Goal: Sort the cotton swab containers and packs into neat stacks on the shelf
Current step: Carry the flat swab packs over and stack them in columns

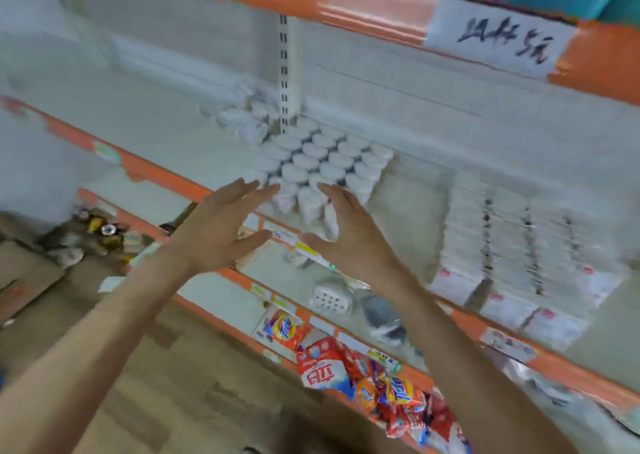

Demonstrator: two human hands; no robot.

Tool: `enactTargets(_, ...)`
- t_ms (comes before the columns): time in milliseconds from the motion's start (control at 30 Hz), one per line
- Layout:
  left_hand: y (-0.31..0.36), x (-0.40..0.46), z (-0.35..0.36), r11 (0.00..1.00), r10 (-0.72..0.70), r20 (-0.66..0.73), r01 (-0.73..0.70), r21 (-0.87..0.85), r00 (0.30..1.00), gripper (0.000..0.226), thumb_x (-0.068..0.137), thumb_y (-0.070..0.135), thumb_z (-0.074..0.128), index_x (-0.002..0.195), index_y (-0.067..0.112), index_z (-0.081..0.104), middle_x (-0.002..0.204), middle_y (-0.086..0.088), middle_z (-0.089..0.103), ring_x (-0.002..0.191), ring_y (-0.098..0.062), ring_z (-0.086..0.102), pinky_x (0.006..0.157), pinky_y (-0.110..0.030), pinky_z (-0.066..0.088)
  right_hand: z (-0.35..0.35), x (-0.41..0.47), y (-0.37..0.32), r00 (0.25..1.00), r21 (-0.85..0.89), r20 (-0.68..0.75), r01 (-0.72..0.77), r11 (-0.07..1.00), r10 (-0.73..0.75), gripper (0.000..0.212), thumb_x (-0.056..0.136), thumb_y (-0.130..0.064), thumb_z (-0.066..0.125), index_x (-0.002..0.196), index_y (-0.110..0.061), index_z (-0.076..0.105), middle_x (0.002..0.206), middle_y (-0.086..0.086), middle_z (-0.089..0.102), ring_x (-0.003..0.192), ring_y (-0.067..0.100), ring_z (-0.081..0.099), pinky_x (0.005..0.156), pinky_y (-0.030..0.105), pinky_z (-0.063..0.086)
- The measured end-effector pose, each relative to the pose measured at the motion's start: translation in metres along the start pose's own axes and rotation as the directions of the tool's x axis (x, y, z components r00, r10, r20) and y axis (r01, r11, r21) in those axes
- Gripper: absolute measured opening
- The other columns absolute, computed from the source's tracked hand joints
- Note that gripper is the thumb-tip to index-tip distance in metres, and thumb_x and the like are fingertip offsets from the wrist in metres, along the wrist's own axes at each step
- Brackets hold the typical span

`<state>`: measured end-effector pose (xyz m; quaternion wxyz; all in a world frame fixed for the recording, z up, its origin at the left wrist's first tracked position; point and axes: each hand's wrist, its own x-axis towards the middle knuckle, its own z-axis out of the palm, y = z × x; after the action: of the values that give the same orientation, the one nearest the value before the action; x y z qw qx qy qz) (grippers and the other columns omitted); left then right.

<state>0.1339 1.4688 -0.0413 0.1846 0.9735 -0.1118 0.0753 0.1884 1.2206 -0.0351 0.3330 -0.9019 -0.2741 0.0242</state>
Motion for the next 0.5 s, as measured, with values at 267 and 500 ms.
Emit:
enactTargets(267, -0.098, -0.103, -0.05, 0.97, -0.243, -0.016, 0.243, -0.012, 0.97, 0.075, 0.087, 0.071, 0.035, 0.156, 0.045, 0.019, 0.161, -0.007, 0.03, 0.153, -0.027, 0.018, 0.121, -0.039, 0.014, 0.097, 0.064, -0.093, 0.984, 0.046, 0.15, 0.093, 0.995, -0.099, 0.079, 0.091, -0.038, 0.07, 0.155, -0.027, 0.026, 0.162, 0.001, 0.023, 0.15, 0.016, 0.021, 0.119, 0.037, 0.028)
enactTargets(500, -0.174, -0.115, -0.054, 0.951, -0.304, 0.006, 0.304, -0.06, 0.953, 0.073, 0.089, 0.073, 0.032, 0.155, 0.05, 0.012, 0.163, -0.005, 0.026, 0.154, -0.026, 0.011, 0.123, -0.047, 0.017, 0.151, 0.139, -0.135, 0.967, 0.049, 0.227, 0.105, 0.993, -0.114, 0.078, 0.094, -0.035, 0.067, 0.157, -0.031, 0.02, 0.166, -0.004, 0.013, 0.153, 0.011, 0.01, 0.121, 0.038, 0.023)
